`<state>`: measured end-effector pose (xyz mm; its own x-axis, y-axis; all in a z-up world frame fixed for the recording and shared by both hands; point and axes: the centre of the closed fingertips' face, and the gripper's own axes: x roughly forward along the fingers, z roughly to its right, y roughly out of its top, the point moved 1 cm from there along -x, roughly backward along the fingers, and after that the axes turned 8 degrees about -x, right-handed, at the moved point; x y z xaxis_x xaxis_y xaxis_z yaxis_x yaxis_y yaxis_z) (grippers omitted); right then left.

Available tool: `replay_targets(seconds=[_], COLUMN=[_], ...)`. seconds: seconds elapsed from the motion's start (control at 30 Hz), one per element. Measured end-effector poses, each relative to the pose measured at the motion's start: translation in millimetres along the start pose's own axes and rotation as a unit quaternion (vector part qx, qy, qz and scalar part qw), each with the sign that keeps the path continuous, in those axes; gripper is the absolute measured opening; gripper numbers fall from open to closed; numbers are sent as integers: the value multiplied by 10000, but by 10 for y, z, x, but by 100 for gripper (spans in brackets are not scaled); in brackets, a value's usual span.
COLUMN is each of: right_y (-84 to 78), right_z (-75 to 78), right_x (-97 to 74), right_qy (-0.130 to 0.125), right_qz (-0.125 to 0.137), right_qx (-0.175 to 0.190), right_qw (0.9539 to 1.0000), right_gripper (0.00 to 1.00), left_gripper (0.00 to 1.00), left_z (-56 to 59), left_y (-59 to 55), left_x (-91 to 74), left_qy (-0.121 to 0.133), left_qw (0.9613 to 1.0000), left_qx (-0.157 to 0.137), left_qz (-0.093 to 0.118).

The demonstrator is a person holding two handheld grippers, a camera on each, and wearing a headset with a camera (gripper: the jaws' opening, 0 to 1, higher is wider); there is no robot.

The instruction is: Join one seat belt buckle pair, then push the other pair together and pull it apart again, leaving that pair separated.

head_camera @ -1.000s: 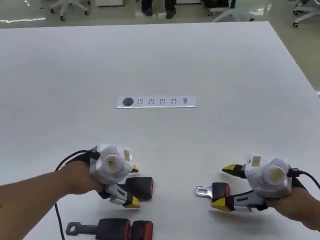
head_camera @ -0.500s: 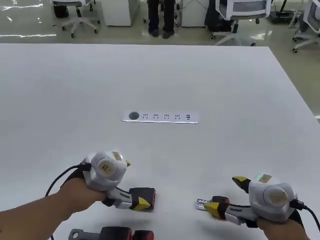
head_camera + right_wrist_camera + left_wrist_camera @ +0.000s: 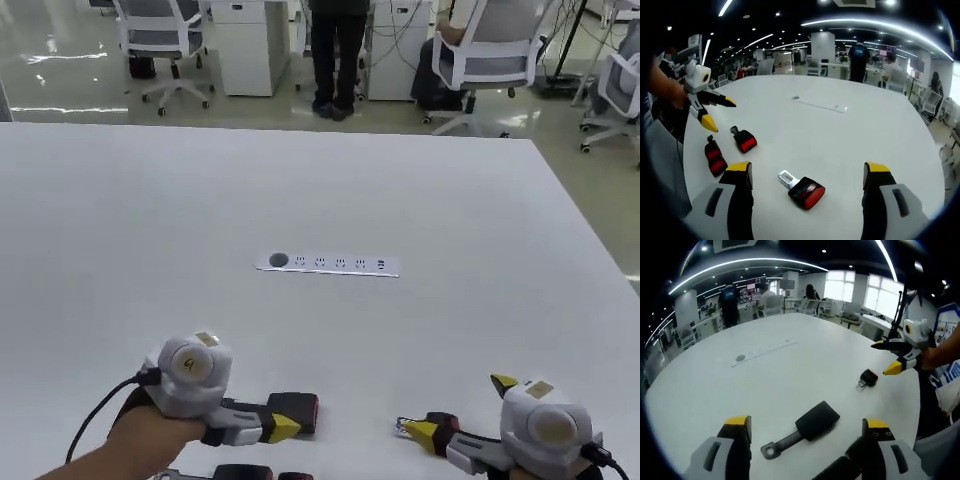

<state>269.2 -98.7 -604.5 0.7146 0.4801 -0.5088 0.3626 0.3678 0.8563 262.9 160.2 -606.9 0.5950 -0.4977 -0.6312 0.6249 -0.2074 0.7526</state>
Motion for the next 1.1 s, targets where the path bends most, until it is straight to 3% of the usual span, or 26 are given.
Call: replay_targets(seconds=[0.07,0.27,0.37,0.53,0.67,0.77,0.8,0.9,1.1], right_y=[38,86,89,79,62,57,54,76,23], right_z=[-36,-71,-154,-267,-403,-462,-500,-609,-674], right_x=[-63,-165,-215,-326,-436,-490,-512,-616,-712], right_qy=[-87,-236,-264,-341,-395,-430,-419,-434,-443], right_qz=[105,267,324,415,477,532,535,571,549], right_qx=[55,103,95,99,157,204,184,154,152], right_qw=[9999,9993,9991,9985,9980,9975,9975,9973,9974], right_gripper=[91,95,96,97,98,99,99,99,99], left_gripper=[96,98,98,100,100,100,99,99,99], left_z=[75,-10,18,22,11,45,108,42,19], left_y=[-26,-102,-69,-105,-137,-162,-177,-266,-367], left_x=[-98,-328,-440,-623,-760,-836,-895,-990,-1161], left_qy=[15,145,184,201,215,194,157,176,210], left_qw=[9998,9990,9975,9964,9956,9953,9952,9954,9940], left_qx=[-166,-248,-380,-308,-332,-270,-227,-216,-354], left_qz=[122,348,573,765,848,906,937,917,1011])
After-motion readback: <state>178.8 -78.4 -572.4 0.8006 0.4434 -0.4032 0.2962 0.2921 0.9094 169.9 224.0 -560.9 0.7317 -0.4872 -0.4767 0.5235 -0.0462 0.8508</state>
